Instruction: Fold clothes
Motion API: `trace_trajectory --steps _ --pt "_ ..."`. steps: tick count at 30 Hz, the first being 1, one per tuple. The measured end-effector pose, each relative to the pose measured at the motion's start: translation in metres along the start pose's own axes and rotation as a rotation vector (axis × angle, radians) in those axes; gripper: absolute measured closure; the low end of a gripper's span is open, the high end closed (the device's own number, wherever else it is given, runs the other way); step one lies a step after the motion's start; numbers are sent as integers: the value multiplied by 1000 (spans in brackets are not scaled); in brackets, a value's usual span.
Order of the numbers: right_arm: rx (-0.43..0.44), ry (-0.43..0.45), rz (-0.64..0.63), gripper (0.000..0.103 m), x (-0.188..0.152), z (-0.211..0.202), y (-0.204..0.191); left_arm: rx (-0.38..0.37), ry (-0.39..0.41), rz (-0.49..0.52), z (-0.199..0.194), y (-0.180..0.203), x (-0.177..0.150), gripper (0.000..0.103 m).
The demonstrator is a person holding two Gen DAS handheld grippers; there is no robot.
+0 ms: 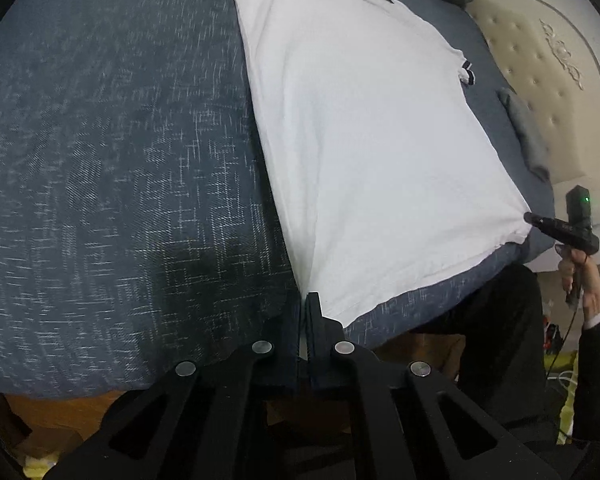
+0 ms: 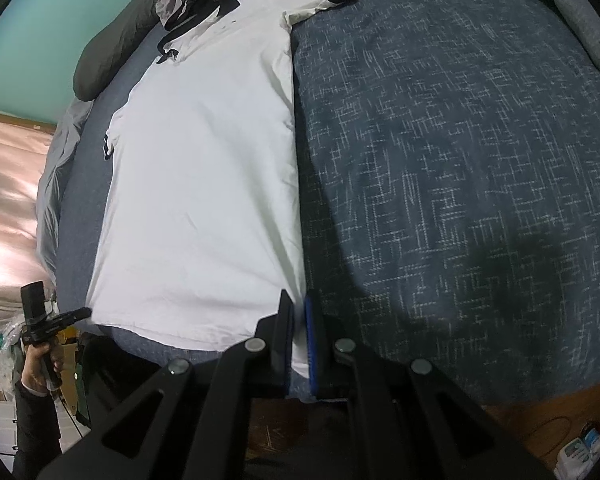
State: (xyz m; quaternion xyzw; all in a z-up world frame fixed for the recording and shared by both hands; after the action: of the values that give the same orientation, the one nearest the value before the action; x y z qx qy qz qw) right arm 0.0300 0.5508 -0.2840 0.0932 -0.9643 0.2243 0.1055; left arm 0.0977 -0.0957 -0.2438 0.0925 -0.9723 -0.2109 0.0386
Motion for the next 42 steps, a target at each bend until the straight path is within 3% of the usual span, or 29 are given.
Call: trace_trajectory --steps 2,7,10,12,15,18,20,22,24,26,32,42 --pt "5 -18 3 98 -2 6 1 17 -2 1 8 -27 31 100" --pt "13 -34 6 96 -8 18 1 26 -3 -22 18 -30 30 100" --pt "-5 -17 8 82 -10 9 4 27 -7 -21 24 -26 29 101" --pt "2 -3 4 59 -13 2 6 25 -8 -21 30 -21 44 101" --pt "10 1 -15 56 -16 -1 4 22 -8 -19 40 -14 70 100" --pt "-29 -42 -74 56 -17 11 -5 25 -3 -12 37 -18 75 100" --pt "-41 -59 -96 57 -19 19 -9 27 1 -7 40 -30 78 100" --pt "-46 -58 -112 69 -20 25 -11 28 5 -4 39 -49 78 100" --pt "-26 -47 -107 89 -19 21 -12 26 7 -2 29 -56 76 100" --pt "-6 -37 -103 95 -18 17 -13 22 10 2 26 -55 77 100" --pt "52 -6 -90 98 -17 -9 -15 32 22 30 12 -51 79 100" --pt "-28 -95 -116 98 -37 13 -13 81 -23 5 36 -70 79 100"
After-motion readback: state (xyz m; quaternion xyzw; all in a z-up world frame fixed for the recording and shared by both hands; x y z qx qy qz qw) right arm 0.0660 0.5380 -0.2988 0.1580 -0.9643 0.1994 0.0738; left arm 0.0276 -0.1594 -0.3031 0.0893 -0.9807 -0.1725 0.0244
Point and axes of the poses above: each gripper's, at about its wrist camera, not at the fingertips, and z roughly the way its jaws point, y to its right, x to its top, the point moved 1 cm from there along z, roughly the way its jaws point, and after that the axes turned 14 degrees about -z, right-handed, at the moved point
